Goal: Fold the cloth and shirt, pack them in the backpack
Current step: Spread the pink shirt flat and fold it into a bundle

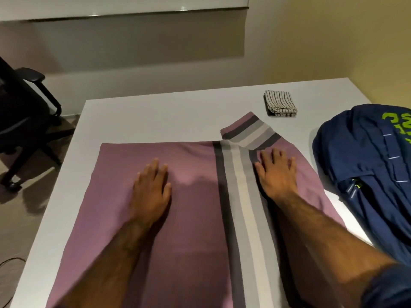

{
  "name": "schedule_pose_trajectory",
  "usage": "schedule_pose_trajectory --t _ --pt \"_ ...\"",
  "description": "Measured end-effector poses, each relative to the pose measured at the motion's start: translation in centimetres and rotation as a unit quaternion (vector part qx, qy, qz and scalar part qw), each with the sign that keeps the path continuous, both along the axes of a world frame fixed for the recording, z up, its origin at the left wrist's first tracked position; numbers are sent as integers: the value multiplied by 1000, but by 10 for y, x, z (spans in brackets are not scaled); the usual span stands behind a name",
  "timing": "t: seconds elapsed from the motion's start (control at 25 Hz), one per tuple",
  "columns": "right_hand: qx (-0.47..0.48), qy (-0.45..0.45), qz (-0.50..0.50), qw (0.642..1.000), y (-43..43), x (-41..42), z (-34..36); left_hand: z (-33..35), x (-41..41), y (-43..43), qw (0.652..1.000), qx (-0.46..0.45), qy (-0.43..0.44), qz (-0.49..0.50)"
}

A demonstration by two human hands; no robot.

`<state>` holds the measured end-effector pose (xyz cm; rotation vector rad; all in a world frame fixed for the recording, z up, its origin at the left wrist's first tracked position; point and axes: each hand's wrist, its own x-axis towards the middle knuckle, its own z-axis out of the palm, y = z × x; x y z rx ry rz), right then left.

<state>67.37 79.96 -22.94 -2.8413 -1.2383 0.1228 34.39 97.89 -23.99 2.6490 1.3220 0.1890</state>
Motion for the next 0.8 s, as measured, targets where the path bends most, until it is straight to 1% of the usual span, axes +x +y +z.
schedule_pose_trajectory --t 0.04,0.08,0.16,0.24,0.36,0.56,0.72,0.8 --pt "-4 13 18 1000 15 3 -2 -2 29 6 999 -26 -8 -47" --pt "-8 27 30 999 27 7 -5 -5 50 14 997 -45 -4 -57" --pt "-15 52 41 998 42 26 -9 -18 63 40 998 -58 25 7" --pt "-15 58 36 998 54 55 -13 -26 49 66 994 -48 33 90" --pt "-28 59 13 998 69 86 -20 -25 19 89 986 -50 39 155" --pt "-32 45 2 998 94 94 -23 -18 0 108 976 -55 56 204" --pt "-31 21 23 999 115 108 -24 -22 2 122 973 -54 72 212" --pt "-44 20 18 999 125 116 -24 -18 11 127 973 -60 77 209"
